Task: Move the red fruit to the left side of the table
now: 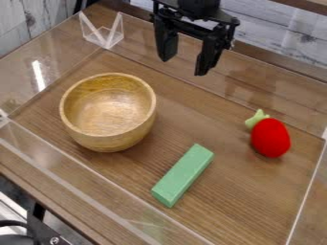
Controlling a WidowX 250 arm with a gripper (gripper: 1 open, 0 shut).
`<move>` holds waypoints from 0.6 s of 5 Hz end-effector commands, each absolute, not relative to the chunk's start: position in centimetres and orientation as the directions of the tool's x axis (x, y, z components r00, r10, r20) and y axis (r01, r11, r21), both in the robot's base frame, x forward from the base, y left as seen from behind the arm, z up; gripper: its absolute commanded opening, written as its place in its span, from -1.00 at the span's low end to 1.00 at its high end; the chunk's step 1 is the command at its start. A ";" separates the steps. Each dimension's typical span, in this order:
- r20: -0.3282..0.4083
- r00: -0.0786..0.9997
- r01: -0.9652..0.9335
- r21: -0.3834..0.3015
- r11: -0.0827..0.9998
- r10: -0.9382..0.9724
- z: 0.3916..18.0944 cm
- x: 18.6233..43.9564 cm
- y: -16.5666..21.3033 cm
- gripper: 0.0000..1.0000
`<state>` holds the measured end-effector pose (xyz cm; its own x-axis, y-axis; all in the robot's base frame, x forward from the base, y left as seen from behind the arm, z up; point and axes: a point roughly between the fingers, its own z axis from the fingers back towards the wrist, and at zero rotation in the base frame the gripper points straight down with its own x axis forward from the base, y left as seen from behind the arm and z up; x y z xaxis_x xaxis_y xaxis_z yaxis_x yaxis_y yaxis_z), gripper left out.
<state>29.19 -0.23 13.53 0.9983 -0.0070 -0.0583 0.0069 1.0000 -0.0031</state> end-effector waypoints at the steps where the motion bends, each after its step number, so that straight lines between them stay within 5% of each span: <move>1: -0.092 0.996 -0.021 -0.010 1.000 0.020 12.1 29.0 -0.7 1.00; 3: -0.060 0.996 0.062 -0.036 0.997 -0.064 9.7 31.4 -6.8 1.00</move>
